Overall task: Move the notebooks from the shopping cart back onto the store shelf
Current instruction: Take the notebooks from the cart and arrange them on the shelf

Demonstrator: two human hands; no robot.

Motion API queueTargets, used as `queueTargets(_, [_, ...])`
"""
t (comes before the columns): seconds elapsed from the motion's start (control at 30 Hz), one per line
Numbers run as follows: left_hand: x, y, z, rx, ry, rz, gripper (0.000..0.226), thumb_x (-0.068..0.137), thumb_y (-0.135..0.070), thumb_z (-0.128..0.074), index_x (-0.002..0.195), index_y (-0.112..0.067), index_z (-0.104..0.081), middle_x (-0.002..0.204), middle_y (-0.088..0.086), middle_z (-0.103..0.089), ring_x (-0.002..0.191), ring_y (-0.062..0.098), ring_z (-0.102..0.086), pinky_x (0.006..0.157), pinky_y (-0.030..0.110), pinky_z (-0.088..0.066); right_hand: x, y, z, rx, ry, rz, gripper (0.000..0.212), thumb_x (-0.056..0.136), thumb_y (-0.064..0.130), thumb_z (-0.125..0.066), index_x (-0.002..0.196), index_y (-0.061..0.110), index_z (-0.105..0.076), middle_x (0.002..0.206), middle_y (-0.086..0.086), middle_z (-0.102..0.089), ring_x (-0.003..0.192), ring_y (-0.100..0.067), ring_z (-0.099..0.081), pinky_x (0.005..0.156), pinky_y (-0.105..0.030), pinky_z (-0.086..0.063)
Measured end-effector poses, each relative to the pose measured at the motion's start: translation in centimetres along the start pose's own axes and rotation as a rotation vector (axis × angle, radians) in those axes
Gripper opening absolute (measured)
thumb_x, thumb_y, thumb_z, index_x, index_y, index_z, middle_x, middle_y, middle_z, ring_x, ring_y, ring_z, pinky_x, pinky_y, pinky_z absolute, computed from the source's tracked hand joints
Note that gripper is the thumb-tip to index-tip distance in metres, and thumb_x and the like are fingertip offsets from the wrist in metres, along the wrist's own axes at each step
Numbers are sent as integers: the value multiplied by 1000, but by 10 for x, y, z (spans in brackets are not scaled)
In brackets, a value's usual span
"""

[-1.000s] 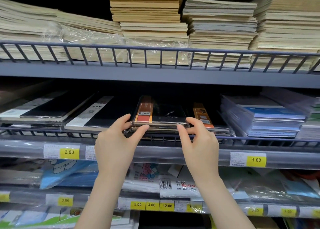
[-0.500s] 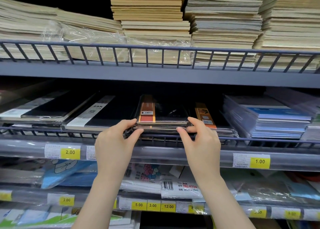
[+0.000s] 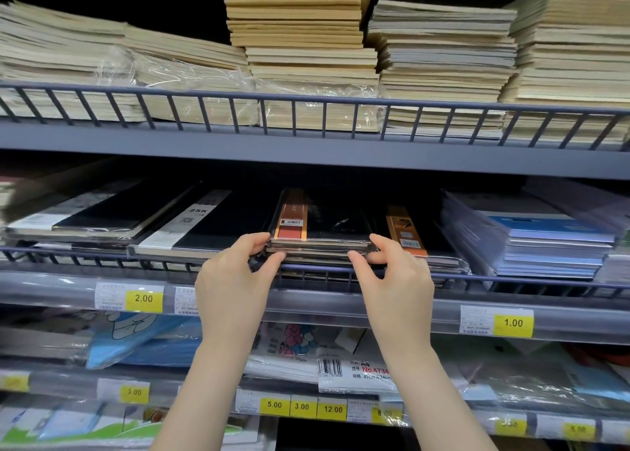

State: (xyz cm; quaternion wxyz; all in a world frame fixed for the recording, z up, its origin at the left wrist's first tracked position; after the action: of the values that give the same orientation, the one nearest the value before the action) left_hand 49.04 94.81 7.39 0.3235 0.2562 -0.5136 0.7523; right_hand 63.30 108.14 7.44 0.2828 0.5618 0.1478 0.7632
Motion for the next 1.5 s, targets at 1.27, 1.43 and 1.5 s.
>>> queueTargets(1.27, [65, 105, 98, 384, 9, -648, 21, 83, -39, -58, 81, -23, -72, 81, -12, -73, 55, 13, -63, 44, 21, -38, -54, 111, -96, -177, 94, -3, 25, 91, 36, -52, 108, 24, -65, 43, 9, -45, 39, -11, -45, 39, -28, -40])
queueTargets(1.43, [84, 107, 87, 576, 66, -842, 31, 88, -38, -52, 64, -23, -65, 61, -8, -64, 54, 19, -44, 53, 30, -28, -49, 112, -102, -205, 32, 6, 25, 87, 36, -51, 101, 24, -69, 41, 10, -45, 37, -8, -36, 36, -23, -34])
queueTargets(1.5, [87, 108, 85, 583, 38, -862, 31, 90, -36, -52, 64, -22, -64, 60, -8, -62, 56, 19, -43, 56, 31, -24, -46, 111, -105, -216, 17, 13, 23, 87, 33, -53, 100, 24, -70, 41, 9, -48, 38, -6, -35, 36, -23, -35])
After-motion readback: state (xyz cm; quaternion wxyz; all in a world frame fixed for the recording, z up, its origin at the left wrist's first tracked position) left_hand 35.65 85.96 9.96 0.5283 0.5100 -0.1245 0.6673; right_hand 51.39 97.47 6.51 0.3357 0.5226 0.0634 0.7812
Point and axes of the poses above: each hand's wrist, its own x-axis towards the middle knuckle, its own z-axis out of the back of the hand, y = z × x, the point moved 5 cm from there along x, towards the middle knuckle
